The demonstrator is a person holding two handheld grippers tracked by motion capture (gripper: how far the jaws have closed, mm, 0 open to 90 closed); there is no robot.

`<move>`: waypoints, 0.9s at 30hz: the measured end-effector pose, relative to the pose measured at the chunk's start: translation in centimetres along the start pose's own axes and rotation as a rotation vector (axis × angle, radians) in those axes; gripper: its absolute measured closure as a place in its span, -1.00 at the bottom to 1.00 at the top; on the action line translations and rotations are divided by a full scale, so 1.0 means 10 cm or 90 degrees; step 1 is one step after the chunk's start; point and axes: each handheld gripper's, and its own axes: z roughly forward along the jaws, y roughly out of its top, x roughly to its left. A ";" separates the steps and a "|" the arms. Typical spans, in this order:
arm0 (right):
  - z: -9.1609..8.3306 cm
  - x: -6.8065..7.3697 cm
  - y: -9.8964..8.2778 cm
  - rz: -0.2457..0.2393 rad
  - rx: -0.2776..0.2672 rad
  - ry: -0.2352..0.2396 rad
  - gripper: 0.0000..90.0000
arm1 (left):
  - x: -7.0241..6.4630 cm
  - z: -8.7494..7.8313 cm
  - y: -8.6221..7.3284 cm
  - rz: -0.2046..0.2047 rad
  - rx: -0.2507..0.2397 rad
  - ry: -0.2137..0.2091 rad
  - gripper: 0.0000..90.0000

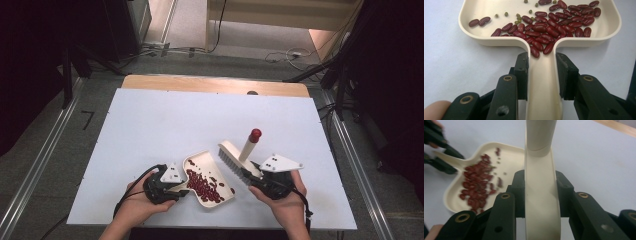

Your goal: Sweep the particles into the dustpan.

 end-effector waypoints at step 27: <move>0.28 0.46 -0.08 0.077 0.013 -0.003 0.46 | -0.20 0.02 0.01 0.038 0.029 -0.017 0.48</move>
